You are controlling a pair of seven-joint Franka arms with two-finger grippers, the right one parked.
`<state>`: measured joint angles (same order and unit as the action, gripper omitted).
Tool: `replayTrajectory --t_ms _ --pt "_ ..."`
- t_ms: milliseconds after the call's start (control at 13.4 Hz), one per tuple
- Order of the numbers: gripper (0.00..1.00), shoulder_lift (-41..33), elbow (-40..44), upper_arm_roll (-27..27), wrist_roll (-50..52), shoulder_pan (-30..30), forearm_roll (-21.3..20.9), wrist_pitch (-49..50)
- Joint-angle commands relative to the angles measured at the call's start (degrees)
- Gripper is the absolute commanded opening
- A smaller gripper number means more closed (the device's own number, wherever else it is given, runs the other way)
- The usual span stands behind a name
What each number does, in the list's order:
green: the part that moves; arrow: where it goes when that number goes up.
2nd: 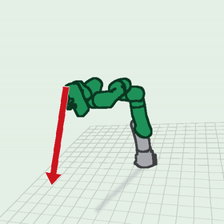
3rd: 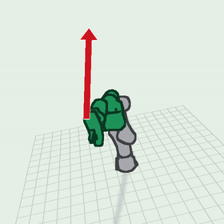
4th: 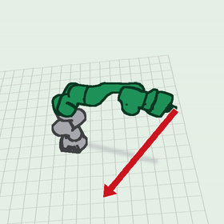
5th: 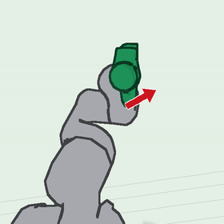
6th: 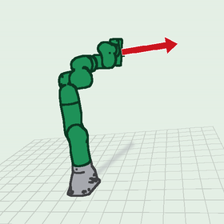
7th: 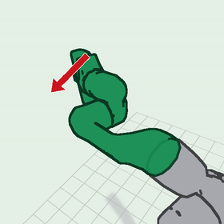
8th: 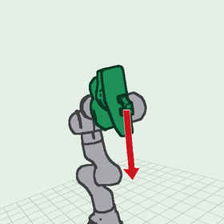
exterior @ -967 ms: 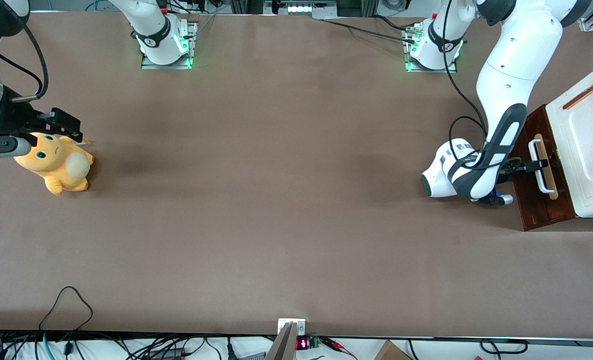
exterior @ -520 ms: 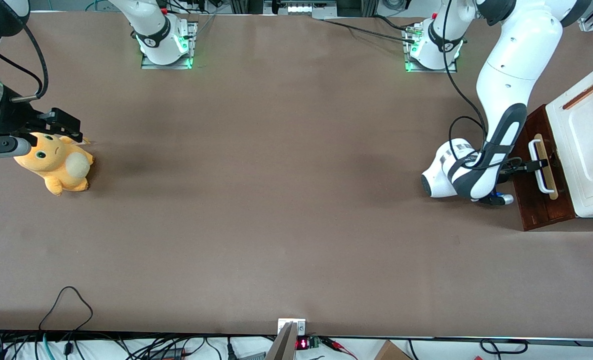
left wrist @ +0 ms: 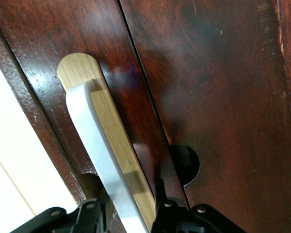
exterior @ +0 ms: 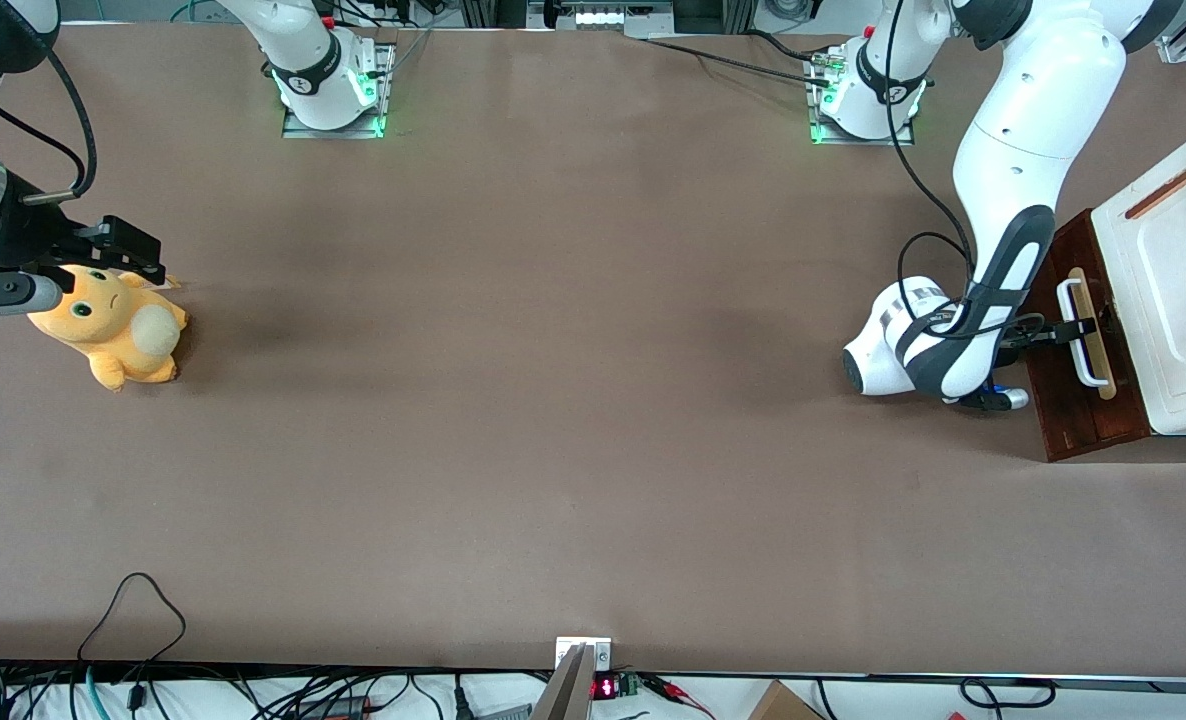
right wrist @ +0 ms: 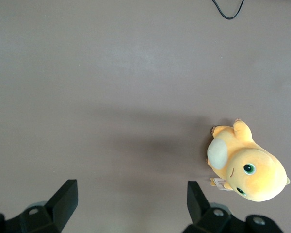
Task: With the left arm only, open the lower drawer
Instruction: 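Close the left gripper on the white bar handle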
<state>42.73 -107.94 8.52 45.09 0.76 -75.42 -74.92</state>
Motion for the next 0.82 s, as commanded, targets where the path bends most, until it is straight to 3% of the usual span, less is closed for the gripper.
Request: replayTrajectory --t_ms 0,743 --pt "0.36 -0.63 -0.52 0.36 1.57 0.3 -0.43 -0.05" --pt "0.29 -0.63 -0.52 0.36 1.93 0.3 -0.43 0.74"
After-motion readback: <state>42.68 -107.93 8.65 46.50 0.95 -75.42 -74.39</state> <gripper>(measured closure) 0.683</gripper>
